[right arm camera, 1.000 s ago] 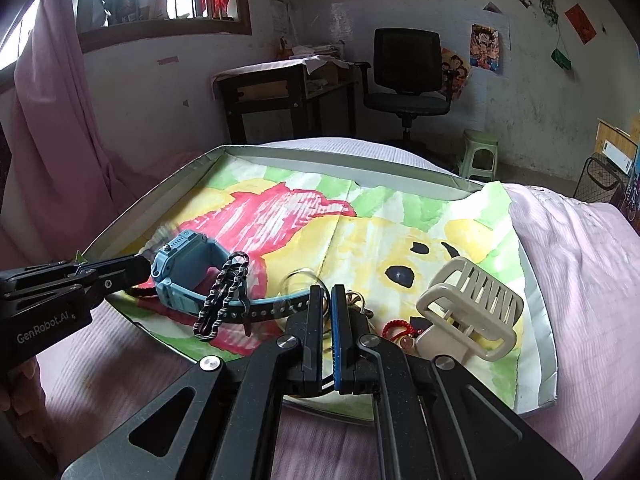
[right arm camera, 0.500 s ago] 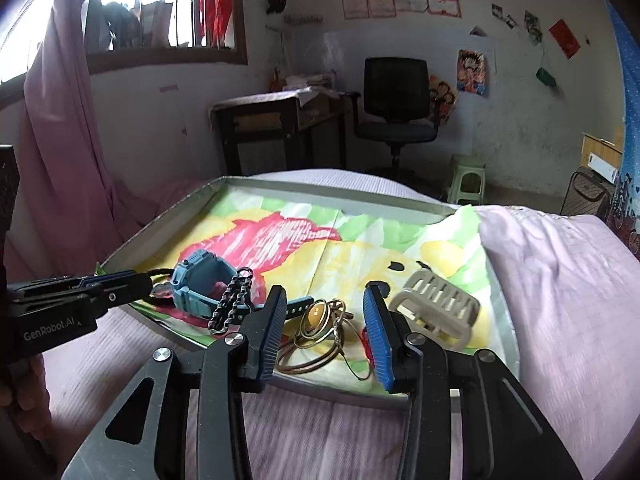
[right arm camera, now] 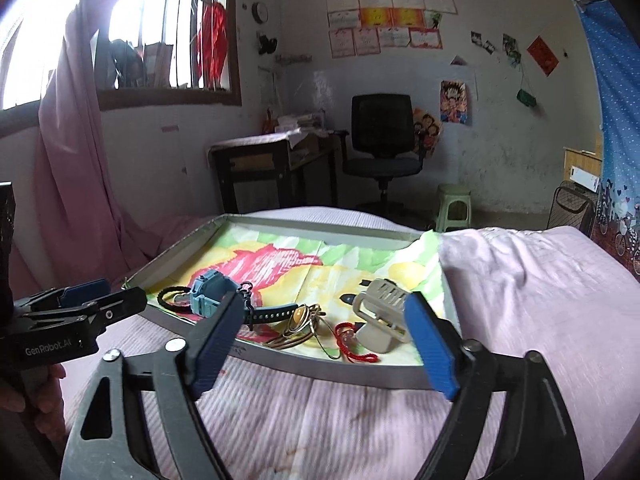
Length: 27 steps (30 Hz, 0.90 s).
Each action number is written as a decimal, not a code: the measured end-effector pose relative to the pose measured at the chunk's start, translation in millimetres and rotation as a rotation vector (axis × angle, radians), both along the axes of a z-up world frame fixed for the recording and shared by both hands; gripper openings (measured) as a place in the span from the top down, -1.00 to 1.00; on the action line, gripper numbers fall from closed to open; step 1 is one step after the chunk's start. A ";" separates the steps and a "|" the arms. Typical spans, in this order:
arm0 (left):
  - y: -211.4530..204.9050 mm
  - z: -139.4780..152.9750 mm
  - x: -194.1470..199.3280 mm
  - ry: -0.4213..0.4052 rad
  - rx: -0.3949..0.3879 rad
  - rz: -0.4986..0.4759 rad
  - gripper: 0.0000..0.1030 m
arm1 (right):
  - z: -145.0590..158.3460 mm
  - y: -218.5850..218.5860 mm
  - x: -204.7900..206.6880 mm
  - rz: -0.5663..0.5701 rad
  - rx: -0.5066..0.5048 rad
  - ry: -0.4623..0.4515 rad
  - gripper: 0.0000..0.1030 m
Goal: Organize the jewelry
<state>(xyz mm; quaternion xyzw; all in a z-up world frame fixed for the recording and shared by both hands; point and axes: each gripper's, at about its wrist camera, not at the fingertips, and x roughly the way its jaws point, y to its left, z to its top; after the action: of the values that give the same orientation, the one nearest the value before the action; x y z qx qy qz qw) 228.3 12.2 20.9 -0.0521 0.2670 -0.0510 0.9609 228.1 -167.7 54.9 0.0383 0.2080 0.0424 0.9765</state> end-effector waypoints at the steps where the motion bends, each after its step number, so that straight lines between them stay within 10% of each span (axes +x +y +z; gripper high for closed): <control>1: 0.4 0.9 -5.6 -0.014 -0.001 0.006 -0.87 | 0.6 -0.9 -2.9 0.000 0.002 -0.005 -0.73; 27: -4.4 5.1 -129.2 -0.175 0.030 0.019 -0.99 | -6.8 -26.3 -103.7 -0.030 0.081 -0.042 -0.97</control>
<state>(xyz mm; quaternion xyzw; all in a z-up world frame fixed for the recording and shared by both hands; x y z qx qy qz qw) 99.1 7.8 25.9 -0.0353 0.1823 -0.0423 0.9817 124.4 -194.0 48.1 0.0799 0.1852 0.0372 0.9787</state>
